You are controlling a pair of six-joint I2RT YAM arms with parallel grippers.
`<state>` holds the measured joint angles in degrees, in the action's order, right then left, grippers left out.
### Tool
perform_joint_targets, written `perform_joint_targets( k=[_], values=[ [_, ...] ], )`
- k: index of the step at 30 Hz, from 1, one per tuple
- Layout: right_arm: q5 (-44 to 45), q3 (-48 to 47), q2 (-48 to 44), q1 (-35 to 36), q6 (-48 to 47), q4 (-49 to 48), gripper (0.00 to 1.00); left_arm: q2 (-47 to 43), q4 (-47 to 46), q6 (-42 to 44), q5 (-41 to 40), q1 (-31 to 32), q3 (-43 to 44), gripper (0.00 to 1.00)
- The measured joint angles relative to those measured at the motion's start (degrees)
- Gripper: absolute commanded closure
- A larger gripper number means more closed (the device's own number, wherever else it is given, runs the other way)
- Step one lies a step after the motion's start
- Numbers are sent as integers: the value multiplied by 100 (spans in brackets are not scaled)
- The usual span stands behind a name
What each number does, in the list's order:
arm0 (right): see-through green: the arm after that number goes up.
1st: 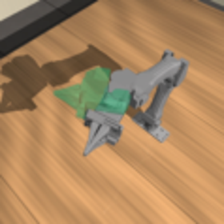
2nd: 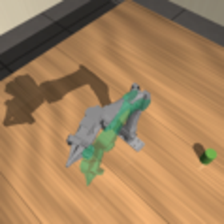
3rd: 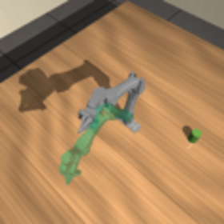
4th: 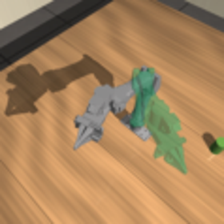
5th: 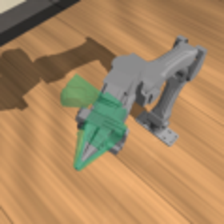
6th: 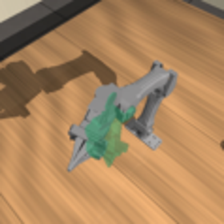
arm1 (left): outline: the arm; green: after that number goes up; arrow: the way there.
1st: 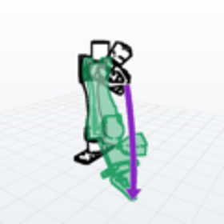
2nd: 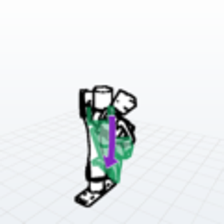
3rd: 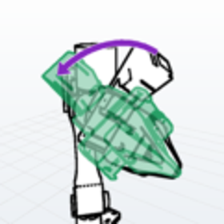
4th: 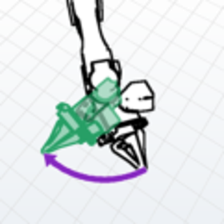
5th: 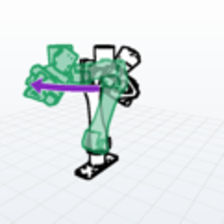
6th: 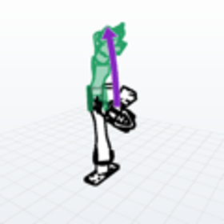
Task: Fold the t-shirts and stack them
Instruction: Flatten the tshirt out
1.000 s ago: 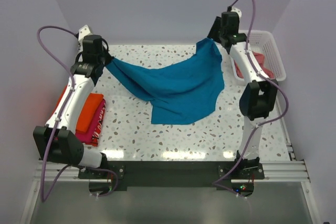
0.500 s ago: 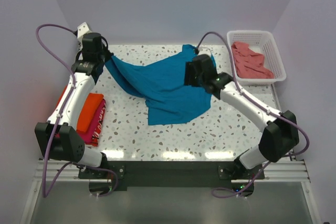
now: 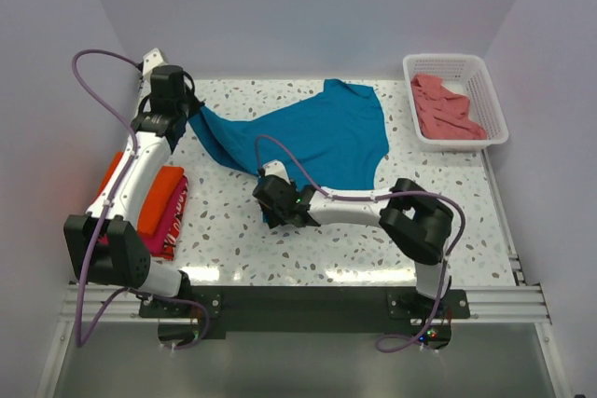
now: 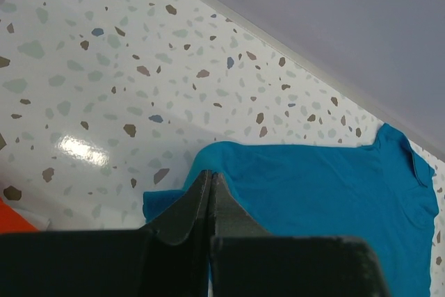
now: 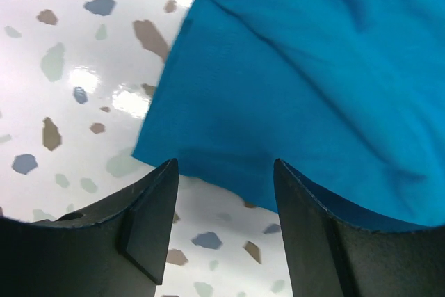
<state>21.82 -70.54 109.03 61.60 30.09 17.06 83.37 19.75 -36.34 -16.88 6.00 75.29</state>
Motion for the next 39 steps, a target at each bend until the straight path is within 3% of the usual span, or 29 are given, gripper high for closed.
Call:
perform_joint_targets(
  k=[17, 20, 21, 23, 25, 32, 39],
  values=[
    [289, -516, 658, 221, 111, -332, 38, 13, -63, 0, 24, -4, -114, 100],
    [326, -494, 662, 236, 186, -374, 56, 13, -66, 0, 24, -4, -116, 100],
    [361, -472, 649, 243, 208, -396, 75, 13, -66, -2, 26, -4, -118, 100],
    [481, -289, 538, 243, 275, -461, 89, 13, -83, -2, 44, -4, -131, 100],
    [619, 59, 256, 245, 343, -378, 99, 13, -87, 0, 66, -4, -170, 100],
    [1008, 1113, -1491, 15, 455, 343, 100, -11, -76, -2, 125, -7, -234, 100],
    [1670, 1353, -4109, -240, 527, 1084, 100, -538, 37, 0, 286, -15, -647, 100]
  ],
)
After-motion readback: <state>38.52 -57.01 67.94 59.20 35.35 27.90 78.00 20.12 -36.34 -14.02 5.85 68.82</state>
